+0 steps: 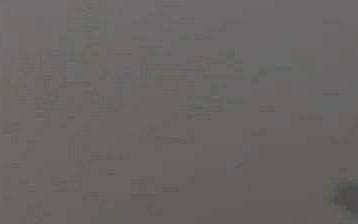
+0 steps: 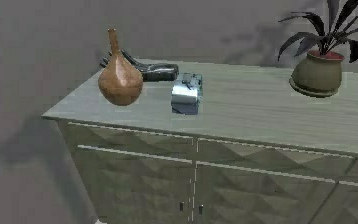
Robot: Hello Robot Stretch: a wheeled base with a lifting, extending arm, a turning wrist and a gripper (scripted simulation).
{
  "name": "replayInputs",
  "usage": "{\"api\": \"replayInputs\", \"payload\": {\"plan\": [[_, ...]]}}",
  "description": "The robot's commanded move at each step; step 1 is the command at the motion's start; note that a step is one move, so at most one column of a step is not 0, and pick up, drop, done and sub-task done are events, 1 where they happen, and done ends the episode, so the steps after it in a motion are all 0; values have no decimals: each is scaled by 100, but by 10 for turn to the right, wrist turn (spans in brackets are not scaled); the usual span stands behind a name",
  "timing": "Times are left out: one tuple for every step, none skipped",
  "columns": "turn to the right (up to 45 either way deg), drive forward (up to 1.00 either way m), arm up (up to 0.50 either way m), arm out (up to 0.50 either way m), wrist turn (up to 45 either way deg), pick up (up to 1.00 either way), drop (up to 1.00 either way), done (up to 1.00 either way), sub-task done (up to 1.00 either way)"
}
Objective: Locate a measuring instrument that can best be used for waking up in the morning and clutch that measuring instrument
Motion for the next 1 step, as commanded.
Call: {"api": "replayInputs", "payload": {"plan": [[0,0,50,0,0,0,0,0,0]]}}
